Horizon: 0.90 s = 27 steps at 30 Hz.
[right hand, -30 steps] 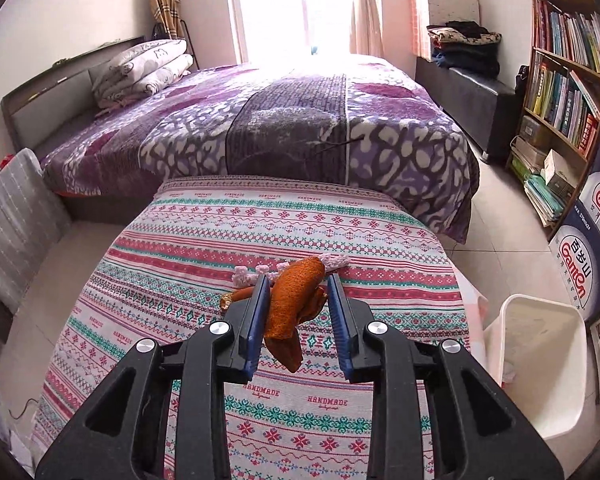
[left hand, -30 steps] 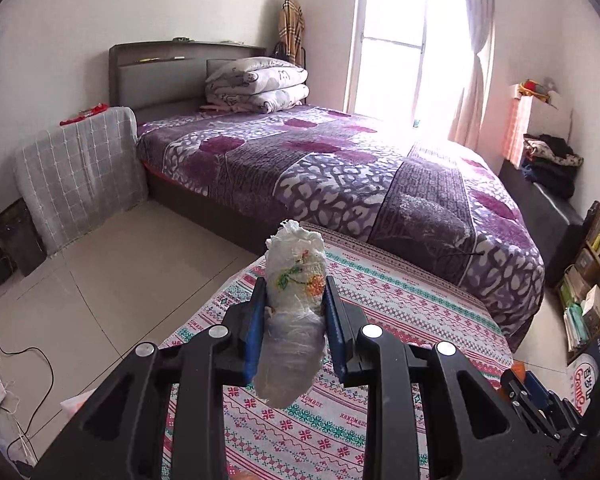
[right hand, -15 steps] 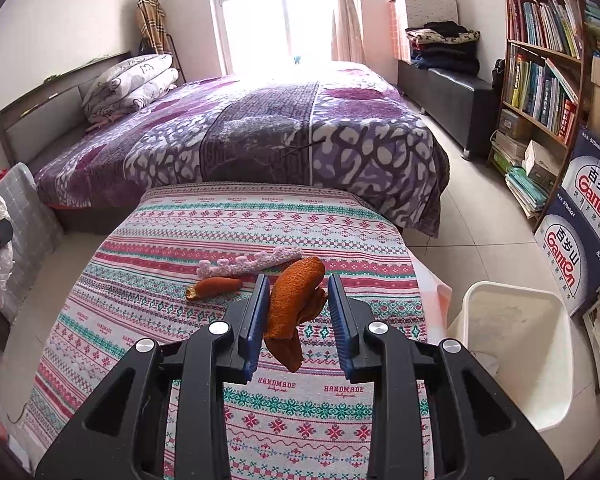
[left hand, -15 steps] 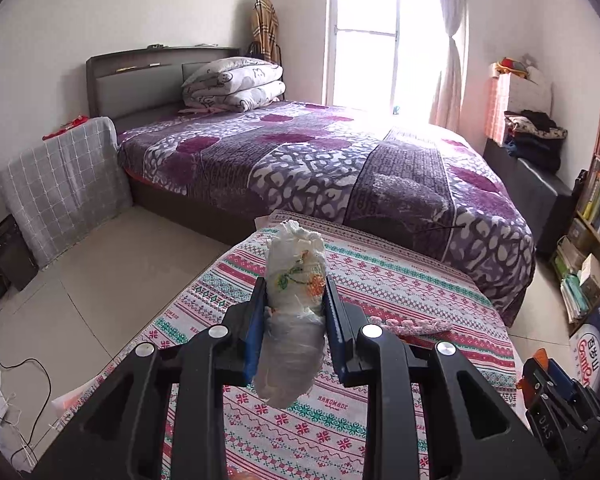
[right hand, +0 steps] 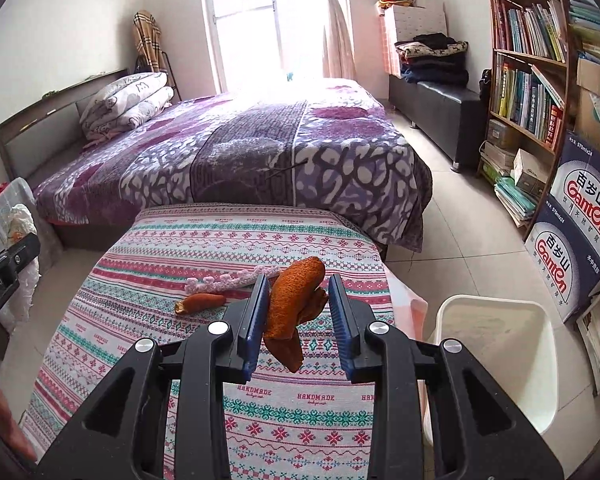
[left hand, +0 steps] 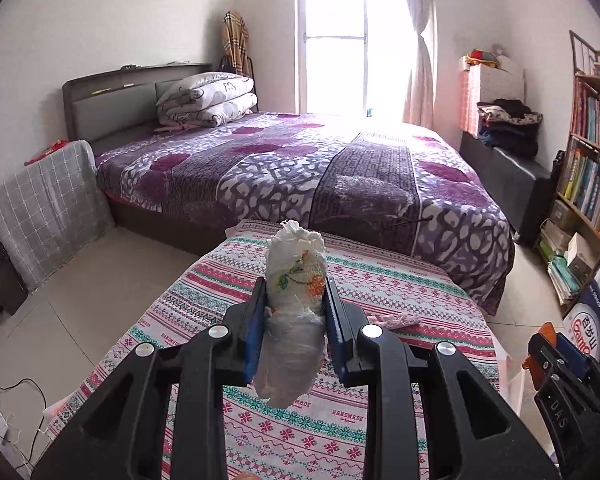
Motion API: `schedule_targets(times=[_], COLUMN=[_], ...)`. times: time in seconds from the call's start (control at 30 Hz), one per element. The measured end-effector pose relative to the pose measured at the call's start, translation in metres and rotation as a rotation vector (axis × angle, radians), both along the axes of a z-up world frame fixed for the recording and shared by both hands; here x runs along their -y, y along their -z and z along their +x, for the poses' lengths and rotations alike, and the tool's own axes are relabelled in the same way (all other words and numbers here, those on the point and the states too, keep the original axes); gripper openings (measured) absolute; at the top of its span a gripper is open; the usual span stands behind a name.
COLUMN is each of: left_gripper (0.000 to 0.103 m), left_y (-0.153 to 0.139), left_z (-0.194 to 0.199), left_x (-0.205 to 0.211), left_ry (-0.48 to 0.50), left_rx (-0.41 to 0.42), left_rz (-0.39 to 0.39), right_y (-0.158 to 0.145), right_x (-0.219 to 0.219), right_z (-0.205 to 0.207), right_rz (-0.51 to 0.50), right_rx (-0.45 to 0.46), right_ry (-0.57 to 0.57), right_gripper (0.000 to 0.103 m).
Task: Collect trash
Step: 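Carry the orange piece with right tool while left carries white item toward bin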
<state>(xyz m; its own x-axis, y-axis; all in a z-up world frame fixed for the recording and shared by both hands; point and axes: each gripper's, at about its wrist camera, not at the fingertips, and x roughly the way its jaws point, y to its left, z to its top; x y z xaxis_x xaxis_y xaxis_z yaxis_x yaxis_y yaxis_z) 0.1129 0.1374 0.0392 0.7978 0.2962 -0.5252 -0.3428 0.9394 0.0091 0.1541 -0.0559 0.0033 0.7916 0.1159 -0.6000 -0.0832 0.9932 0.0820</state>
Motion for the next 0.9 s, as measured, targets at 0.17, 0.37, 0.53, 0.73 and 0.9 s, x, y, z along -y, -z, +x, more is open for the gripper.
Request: schedule_targets(times=[0.17, 0.37, 0.53, 0.73, 0.9], left_gripper=[0.028, 0.028, 0.028, 0.028, 0.028], left_y=[0.002, 0.006, 0.007, 0.011, 0.016], left_z=[0.004, 0.007, 0.009, 0.012, 0.012], left_x=[0.018, 0.041, 0.061, 0.086, 0.106], left_ry=[0.032, 0.074, 0.112, 0.16, 0.2], left_rx=[-0.005, -0.011, -0.012, -0.022, -0.026], left_rz=[0.002, 0.013, 0.023, 0.034, 0.052], right_y=[-0.001, -0.002, -0.002, -0.002, -0.002], right_x=[0.016, 0.035, 0.051, 0.071, 0.091], right_z=[0.0, -0.001, 0.0, -0.001, -0.001], right_rz=[0.007, 0.009, 0.016, 0.02, 0.026], right_rx=[-0.005, -0.003, -0.012, -0.013, -0.018], right_ry=[0.025, 0.053, 0.08, 0.118, 0.157], right_gripper=[0.029, 0.029, 0.029, 0.03, 0.03])
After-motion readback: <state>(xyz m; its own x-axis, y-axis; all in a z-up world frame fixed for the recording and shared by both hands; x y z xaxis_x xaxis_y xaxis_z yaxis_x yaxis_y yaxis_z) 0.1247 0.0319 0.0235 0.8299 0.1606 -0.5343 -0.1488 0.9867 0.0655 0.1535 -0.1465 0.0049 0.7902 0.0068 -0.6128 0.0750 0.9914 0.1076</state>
